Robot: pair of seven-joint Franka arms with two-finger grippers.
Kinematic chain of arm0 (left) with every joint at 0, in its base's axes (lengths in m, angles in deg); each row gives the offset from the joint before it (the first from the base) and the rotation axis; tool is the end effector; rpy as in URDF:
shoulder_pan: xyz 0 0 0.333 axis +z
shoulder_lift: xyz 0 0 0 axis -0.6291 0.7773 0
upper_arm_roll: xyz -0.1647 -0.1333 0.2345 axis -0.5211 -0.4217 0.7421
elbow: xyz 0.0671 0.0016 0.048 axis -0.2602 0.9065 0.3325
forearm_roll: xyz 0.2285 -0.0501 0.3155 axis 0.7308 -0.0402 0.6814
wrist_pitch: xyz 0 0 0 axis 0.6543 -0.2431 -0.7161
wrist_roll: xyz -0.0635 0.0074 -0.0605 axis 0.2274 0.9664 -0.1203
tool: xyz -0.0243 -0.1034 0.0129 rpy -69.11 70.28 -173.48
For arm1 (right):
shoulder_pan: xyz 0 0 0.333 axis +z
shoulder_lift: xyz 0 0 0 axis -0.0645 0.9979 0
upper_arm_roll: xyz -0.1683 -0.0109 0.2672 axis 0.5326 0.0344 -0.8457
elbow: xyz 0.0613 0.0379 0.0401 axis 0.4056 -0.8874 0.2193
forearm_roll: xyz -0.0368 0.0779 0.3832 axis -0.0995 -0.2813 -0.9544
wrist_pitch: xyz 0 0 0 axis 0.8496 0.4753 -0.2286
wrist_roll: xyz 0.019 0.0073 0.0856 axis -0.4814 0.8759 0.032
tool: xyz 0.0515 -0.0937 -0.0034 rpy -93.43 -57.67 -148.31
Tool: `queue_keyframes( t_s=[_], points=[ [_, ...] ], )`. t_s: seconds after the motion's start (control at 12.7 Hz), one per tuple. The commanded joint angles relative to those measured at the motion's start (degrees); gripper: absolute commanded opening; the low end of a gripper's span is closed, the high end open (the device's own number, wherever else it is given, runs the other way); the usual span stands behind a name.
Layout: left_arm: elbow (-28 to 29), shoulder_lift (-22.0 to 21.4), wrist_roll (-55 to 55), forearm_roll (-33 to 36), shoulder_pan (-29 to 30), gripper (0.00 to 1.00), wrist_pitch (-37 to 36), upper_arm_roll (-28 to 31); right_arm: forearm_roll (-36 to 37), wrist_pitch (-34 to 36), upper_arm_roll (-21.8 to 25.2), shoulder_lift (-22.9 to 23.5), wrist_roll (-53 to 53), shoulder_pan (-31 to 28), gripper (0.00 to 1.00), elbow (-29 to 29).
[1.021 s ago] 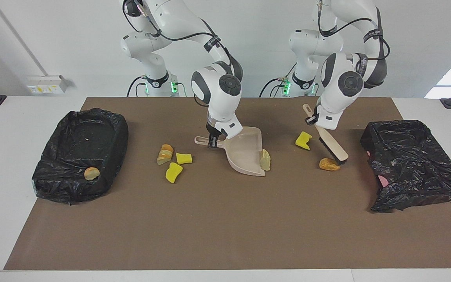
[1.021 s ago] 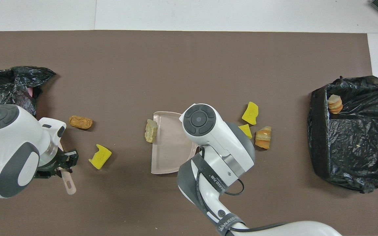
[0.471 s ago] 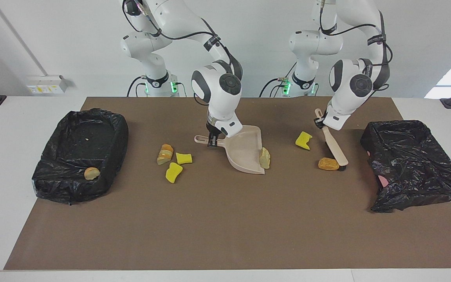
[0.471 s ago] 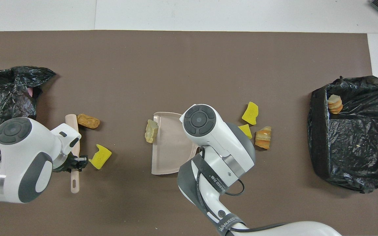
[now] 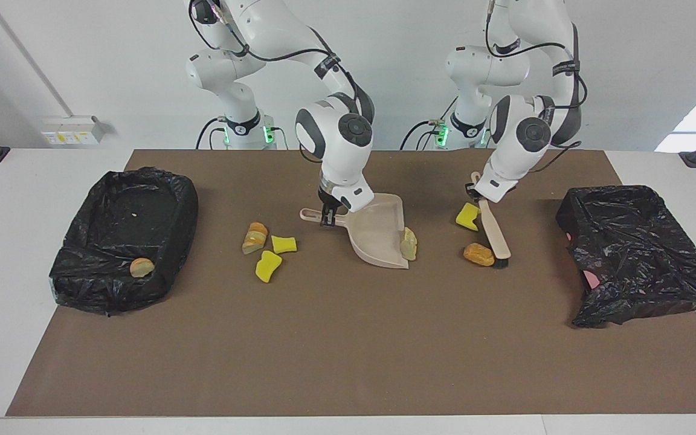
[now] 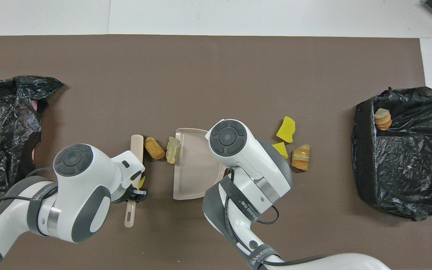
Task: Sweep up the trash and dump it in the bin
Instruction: 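Sweep the farther bread chunk and sponge toward the dustpan with the left gripper, then brush the gathered pieces into the dustpan with the left gripper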
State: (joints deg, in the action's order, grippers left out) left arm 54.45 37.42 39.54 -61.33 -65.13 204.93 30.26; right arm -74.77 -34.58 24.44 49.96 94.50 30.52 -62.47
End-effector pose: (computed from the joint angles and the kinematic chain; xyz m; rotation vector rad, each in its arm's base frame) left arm 0.4089 -0.2069 0.3368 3.0424 -0.2087 -0.4301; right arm 0.5112 0.3343 0.3541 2.2029 2.0762 -0.3061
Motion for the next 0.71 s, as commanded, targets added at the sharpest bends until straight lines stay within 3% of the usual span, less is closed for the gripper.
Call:
queue_keyframes(
  t_s=[0.0, 0.39, 0.63],
  points=[
    [-1.6, 0.4, -1.1, -5.3, -6.7, 0.00, 1.3, 1.0, 1.2, -0.6, -0.3, -1.6, -1.5, 0.0, 0.00, -2.1],
    [-11.4, 4.6, 1.4, -9.9, -10.5, 0.00, -3.5, 1.2, 1.2, -0.6, -0.3, -1.6, -1.5, 0.0, 0.00, -2.1],
    [-11.3, 3.4, 18.8, -6.1, -10.4, 0.00, -6.2, 1.6, 1.3, -0.7, -0.3, -1.6, -1.1, 0.0, 0.00, -2.1]
  ],
)
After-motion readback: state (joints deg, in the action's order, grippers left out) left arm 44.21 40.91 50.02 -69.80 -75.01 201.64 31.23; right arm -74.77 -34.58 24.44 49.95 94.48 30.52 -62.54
